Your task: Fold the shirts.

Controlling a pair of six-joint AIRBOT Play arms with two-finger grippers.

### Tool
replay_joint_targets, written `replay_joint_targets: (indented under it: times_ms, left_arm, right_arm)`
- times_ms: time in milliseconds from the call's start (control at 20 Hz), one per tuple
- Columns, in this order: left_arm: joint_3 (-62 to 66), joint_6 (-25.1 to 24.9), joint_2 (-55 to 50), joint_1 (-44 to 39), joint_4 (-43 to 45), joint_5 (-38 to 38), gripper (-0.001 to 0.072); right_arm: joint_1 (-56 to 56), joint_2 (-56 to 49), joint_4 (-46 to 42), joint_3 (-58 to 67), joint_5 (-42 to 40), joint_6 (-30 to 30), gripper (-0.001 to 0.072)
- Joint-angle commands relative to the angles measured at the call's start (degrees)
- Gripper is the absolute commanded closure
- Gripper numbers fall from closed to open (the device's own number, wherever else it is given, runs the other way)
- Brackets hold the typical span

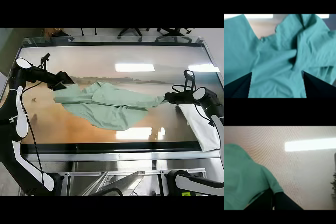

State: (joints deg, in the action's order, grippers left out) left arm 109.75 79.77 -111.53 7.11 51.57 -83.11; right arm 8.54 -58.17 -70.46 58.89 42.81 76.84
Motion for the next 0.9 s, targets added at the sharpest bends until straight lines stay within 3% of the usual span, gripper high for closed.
replay_joint_targets:
  times_ms: [0, 200, 350, 500, 700, 850]
  left_arm:
    - [-10.9, 4.1, 6.2, -3.7, -0.2, -7.3, 0.0009]
    - [-35.4, 3.0, 19.3, -12.4, -0.2, 2.1, 0.0009]
    - [-52.3, 5.9, 27.9, -19.0, -0.7, 9.7, 0.0009]
    - [-65.6, 7.3, 34.2, -26.1, -9.1, 26.8, 0.0008]
    - [-72.8, 7.1, 36.1, -34.8, -22.9, 47.8, 0.0009]
    - [-72.8, 7.4, 35.0, -40.4, -23.3, 57.9, 0.0010]
  right_arm:
    - [0.0, -0.4, 0.0, -0.1, -2.4, -0.5, 0.0695]
    - [0.0, -0.8, 0.0, -0.1, -3.8, -0.5, 0.0696]
    - [0.0, -0.8, 0.0, -0.1, -3.8, -0.5, 0.0696]
    - [0.0, -0.8, 0.2, -0.1, -3.8, -0.5, 0.0696]
    - [-0.1, -0.8, 0.9, -0.1, -3.3, -0.5, 0.0697]
    - [-0.1, -0.8, 2.2, -0.1, -3.3, -0.5, 0.0696]
